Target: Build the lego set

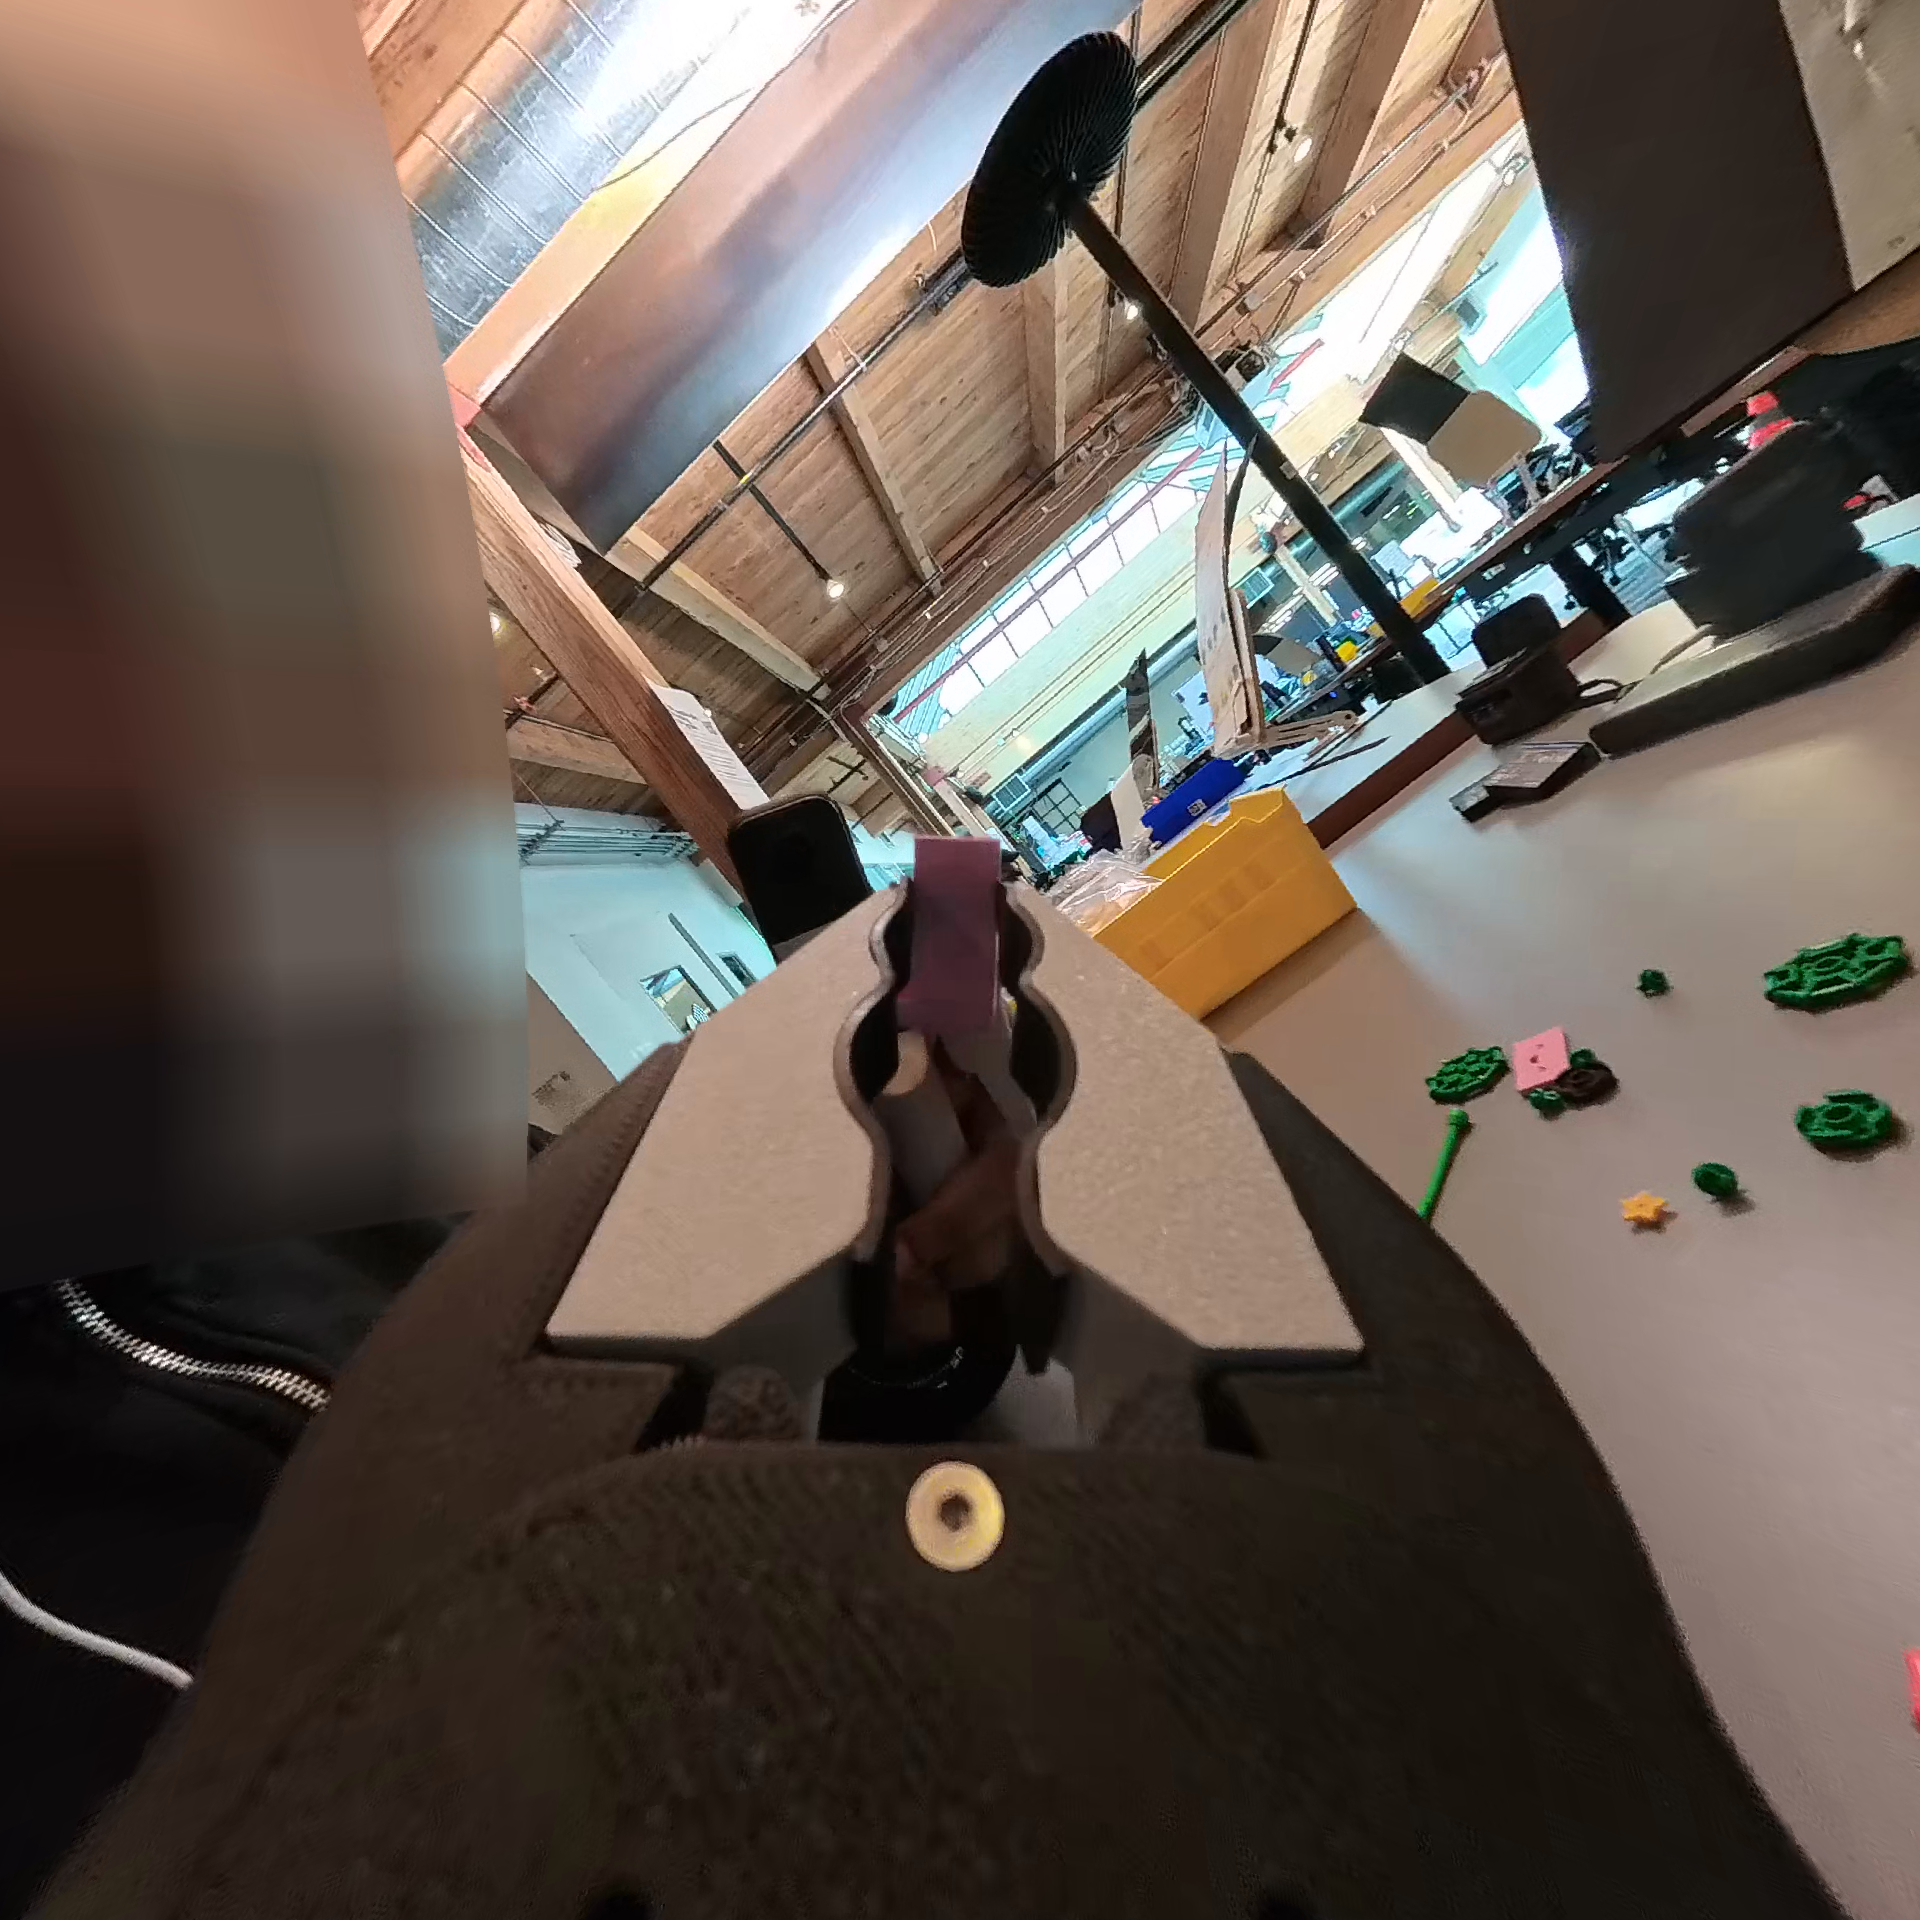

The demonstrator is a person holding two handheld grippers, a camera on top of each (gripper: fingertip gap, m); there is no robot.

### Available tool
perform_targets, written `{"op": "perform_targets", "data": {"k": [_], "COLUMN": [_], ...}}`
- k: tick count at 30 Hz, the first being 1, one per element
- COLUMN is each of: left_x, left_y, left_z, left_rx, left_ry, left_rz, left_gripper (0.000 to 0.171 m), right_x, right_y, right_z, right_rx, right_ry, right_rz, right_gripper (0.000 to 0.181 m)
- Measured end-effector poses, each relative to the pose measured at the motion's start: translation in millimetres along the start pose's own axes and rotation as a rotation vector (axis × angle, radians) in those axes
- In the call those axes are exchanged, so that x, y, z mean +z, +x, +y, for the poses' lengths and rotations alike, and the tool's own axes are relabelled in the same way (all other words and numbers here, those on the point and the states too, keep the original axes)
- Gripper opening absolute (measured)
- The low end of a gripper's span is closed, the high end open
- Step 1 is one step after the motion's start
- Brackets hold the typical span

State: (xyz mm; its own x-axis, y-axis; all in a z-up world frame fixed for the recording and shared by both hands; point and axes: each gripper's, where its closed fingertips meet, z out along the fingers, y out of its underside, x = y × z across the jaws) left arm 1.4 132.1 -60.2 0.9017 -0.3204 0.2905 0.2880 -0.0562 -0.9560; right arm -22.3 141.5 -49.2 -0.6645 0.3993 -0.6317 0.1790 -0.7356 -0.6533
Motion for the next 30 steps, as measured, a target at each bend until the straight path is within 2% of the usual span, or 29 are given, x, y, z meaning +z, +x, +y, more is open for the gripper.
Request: {"op": "perform_targets", "data": {"k": [3,9,13,22,25,30], "left_x": [-4.2,-9.3,-14.5,-13.9,-11.6,-12.3], "left_y": [1.2,-0.7,-4.8,-10.8,-15.4,-22.4], "left_z": [-3.3,-1.5,-2.0,6.0,11.0,14.0], "left_rx": [0.026,0.039,0.063,0.026,0.024,0.008], "left_ry": [0.023,0.024,0.048,0.038,0.012,-0.004], "left_rz": [0.004,0.011,-0.001,0.022,-0.002,-0.031], "left_gripper": [0.017,0.014,0.006,0.007,0.020,0.014], "right_x": [-0.7,-0.1,-0.5,-1.3,-1.3,0.3], "right_y": [0.5,1.3,3.6,10.0,14.8,14.1], "right_z": [-0.1,3.2,4.0,6.3,7.7,11.7], "right_rx": [-0.041,-0.156,-0.251,-0.342,-0.444,-0.637], "right_ry": [-0.018,-0.066,-0.087,-0.124,-0.147,-0.188], "right_rz": [0.018,0.067,0.117,0.188,0.249,0.307], "right_gripper": [0.014,0.013,0.013,0.014,0.014,0.014]}}
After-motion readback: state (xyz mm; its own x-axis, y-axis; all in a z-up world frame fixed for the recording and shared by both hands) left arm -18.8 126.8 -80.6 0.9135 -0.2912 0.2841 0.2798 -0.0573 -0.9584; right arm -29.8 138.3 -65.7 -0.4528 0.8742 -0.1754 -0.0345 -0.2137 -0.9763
